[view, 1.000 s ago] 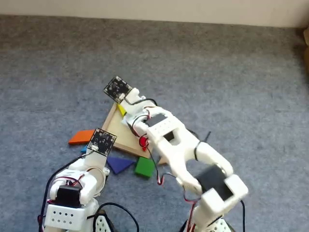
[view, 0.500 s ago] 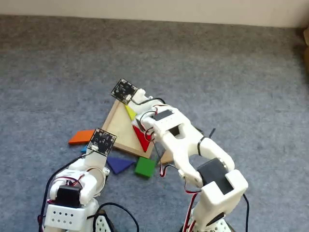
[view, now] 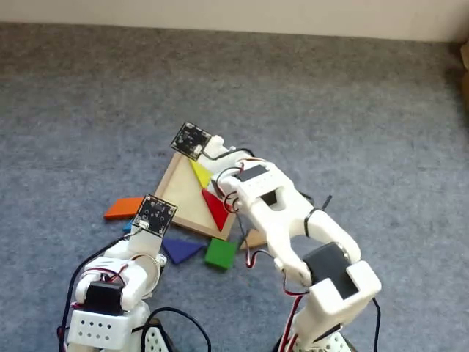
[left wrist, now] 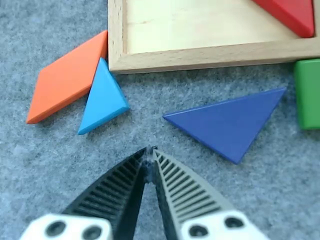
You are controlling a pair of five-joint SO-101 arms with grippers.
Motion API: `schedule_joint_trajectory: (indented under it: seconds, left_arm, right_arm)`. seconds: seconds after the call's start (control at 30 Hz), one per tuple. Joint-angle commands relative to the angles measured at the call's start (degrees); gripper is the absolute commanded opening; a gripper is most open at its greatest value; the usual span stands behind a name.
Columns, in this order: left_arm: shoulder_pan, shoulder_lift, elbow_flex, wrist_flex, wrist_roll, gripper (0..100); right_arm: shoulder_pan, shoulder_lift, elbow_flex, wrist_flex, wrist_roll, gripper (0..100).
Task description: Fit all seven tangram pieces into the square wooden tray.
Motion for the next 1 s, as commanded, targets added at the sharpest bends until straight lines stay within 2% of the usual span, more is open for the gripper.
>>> schedule_joint_trajectory:
  seconds: [0.0,0.17,0.47,0.7,0.77,0.97]
  left_arm:
    - [-0.31,-2.86,1.10,0.09,0.26,1]
    - [-0.31,-2.86,1.10,0.09,0.26,1]
    - [-0.31,-2.86,1.10,0.09,0.26,1]
    - [-0.31,-2.86,1.10,0.09,0.26,1]
    - [-0.31,-2.86,1.10,0.09,0.26,1]
    - [-0.31,-2.86,1.10,0.09,0.26,1]
  right_arm:
    - [1.45,-6.29,0.04,0.66,-4.48,0.5]
    - [1.54,-9.80,-0.04,2.07,-12.57,0.5]
    - [1.45,-14.55,-7.34,24.13,-23.30,0.9]
    - [0.66,-15.52,-12.44,41.19,-24.70,1.0]
    - [0.57,-15.43,-12.44,43.38,-25.32,1.0]
    - [0.40,-15.34,-12.26,44.79,-37.98,1.1]
